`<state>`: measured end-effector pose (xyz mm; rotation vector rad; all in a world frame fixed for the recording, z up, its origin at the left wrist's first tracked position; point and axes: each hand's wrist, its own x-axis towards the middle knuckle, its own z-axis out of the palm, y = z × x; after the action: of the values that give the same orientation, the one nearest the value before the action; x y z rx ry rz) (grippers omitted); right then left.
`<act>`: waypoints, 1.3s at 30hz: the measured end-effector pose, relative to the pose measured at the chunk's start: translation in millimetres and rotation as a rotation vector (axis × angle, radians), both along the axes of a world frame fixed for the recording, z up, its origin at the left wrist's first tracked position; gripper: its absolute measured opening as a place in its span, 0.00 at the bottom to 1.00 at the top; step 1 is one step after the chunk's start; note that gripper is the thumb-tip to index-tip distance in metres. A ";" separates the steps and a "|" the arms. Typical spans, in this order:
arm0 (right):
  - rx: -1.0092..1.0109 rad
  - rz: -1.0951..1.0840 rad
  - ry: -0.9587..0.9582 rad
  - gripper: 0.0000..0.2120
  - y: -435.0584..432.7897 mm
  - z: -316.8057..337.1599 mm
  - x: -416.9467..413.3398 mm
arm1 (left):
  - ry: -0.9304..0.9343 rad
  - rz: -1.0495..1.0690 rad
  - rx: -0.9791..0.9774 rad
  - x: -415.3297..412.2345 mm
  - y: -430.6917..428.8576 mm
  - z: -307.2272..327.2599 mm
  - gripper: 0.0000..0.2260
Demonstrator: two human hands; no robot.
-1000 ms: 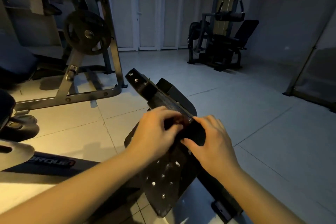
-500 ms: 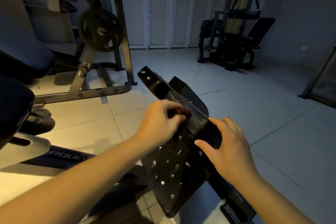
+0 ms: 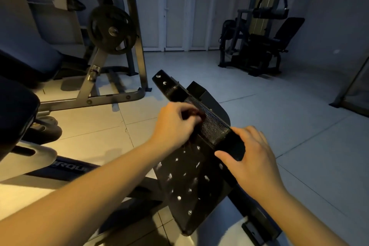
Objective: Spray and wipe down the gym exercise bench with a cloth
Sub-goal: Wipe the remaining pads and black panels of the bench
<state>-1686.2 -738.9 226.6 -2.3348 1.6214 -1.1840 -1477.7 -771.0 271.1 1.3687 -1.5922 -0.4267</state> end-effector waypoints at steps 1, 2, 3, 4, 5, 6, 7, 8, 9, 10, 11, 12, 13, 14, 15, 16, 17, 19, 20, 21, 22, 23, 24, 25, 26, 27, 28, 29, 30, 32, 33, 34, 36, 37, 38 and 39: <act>-0.002 -0.004 0.001 0.31 -0.6 0.2 0.2 | -0.027 -0.078 -0.005 -4.4 17.3 -5.2 0.12; -0.002 -0.006 0.006 0.31 -1.1 0.0 0.3 | -0.083 -0.120 -0.030 -7.5 29.9 -10.1 0.11; -0.001 -0.005 0.009 0.31 -1.4 -0.3 0.1 | -0.120 -0.130 -0.057 -8.7 34.2 -13.0 0.10; -0.002 -0.004 0.006 0.31 -1.1 -0.4 -0.2 | -0.122 -0.125 -0.076 -8.3 30.6 -12.4 0.10; -0.002 0.001 0.004 0.30 -1.2 -0.7 -0.7 | -0.104 -0.099 -0.081 -6.2 20.6 -11.0 0.10; -0.002 0.007 0.004 0.30 -1.9 -0.8 -1.3 | -0.076 -0.047 -0.066 -1.9 4.7 -8.7 0.11; 0.001 0.009 0.004 0.30 -2.0 -1.2 -1.5 | -0.045 0.020 -0.044 5.4 -16.3 -6.5 0.11; 0.004 0.011 0.008 0.30 -1.6 -1.4 -1.4 | -0.017 0.095 -0.019 14.7 -37.4 -2.5 0.11; 0.005 0.016 0.012 0.30 -1.4 -1.7 -1.3 | 0.008 0.164 0.003 24.7 -56.9 1.0 0.11; 0.003 0.019 0.015 0.29 -1.5 -2.1 -1.4 | 0.020 0.218 0.021 33.0 -70.4 3.5 0.10; 0.001 0.019 0.017 0.29 -2.0 -2.5 -1.6 | 0.013 0.246 0.031 37.6 -77.2 4.4 0.09; 0.002 0.016 0.019 0.29 -2.5 -2.4 -1.9 | 0.000 0.250 0.029 37.2 -77.7 3.9 0.10; 0.004 0.013 0.019 0.29 -2.4 -2.7 -1.9 | -0.008 0.234 0.008 33.0 -70.6 2.8 0.11; 0.000 0.010 0.016 0.30 -2.4 -2.9 -1.9 | -0.027 0.196 -0.029 26.0 -58.2 1.0 0.11; -0.010 0.004 0.012 0.30 -2.8 -2.9 -1.7 | -0.035 0.131 -0.069 17.6 -41.0 -0.9 0.11; -0.020 -0.001 0.008 0.30 -3.3 -3.0 -1.4 | -0.029 0.043 -0.086 9.1 -21.0 -3.0 0.11; -0.022 -0.001 0.005 0.29 -3.4 -3.2 -0.7 | -0.042 -0.046 -0.103 2.1 -0.3 -6.5 0.11; -0.017 0.005 -0.002 0.29 -2.7 -3.8 -0.2 | -0.146 -0.156 -0.146 -6.9 29.8 -13.3 0.11; -0.018 0.006 -0.006 0.29 -3.0 -3.2 -0.4 | -0.186 -0.162 -0.156 -7.0 30.7 -14.9 0.12; -0.016 0.006 -0.009 0.29 -2.7 -2.7 -0.4 | -0.185 -0.145 -0.154 -5.5 25.1 -12.4 0.12; -0.014 0.008 -0.007 0.29 -2.8 -2.6 -0.6 | -0.162 -0.102 -0.129 -2.8 12.8 -9.4 0.12; -0.012 0.008 0.000 0.30 -3.4 -2.6 -0.7 | -0.128 -0.044 -0.099 2.6 -5.3 -6.3 0.12; -0.008 0.004 0.008 0.30 -3.5 -2.7 -0.5 | -0.093 0.024 -0.060 9.9 -24.9 -2.0 0.12; -0.003 0.000 0.015 0.30 -3.4 -2.7 -0.1 | -0.056 0.092 -0.019 18.0 -43.4 3.6 0.11; -0.001 -0.003 0.020 0.31 -3.1 -3.3 0.1 | -0.033 0.153 0.010 25.6 -59.8 8.0 0.11; 0.002 -0.005 0.025 0.31 -2.8 -4.3 0.1 | -0.034 0.201 0.023 31.0 -70.7 10.8 0.10; 0.001 -0.009 0.029 0.31 -2.6 -4.2 0.2 | -0.062 0.232 0.021 32.1 -73.3 11.9 0.10; 0.001 -0.015 0.030 0.31 -2.1 -3.4 0.3 | -0.087 0.239 0.009 28.8 -68.4 12.1 0.10; 0.002 -0.017 0.029 0.32 -1.6 -2.6 0.3 | -0.099 0.211 -0.012 23.3 -57.9 10.4 0.11; -0.003 -0.020 0.018 0.31 -1.8 -1.2 0.5 | -0.086 0.070 -0.035 9.8 -25.2 3.5 0.13; -0.006 -0.021 0.012 0.31 -1.3 -0.7 1.2 | -0.084 -0.015 -0.039 3.5 -5.0 -1.8 0.13; -0.006 -0.019 0.009 0.31 -0.8 -0.5 1.9 | -0.109 -0.088 -0.049 -2.1 15.9 -7.3 0.13; -0.007 -0.020 0.000 0.30 -0.8 -0.9 1.8 | -0.203 -0.124 -0.098 -7.5 35.0 -14.7 0.12; -0.006 -0.020 -0.002 0.31 -0.8 -0.9 1.3 | -0.193 -0.111 -0.111 -7.7 32.2 -12.5 0.11; -0.003 -0.019 -0.007 0.31 -0.4 -0.7 1.3 | -0.173 -0.081 -0.101 -6.8 21.9 -7.9 0.11; 0.001 -0.016 -0.003 0.31 -0.8 -0.2 0.8 | -0.151 -0.033 -0.071 -4.0 5.1 -4.2 0.11</act>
<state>-1685.5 -739.7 226.4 -2.3219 1.6426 -1.1890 -1481.7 -766.0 266.9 1.3482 -1.7390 -0.2888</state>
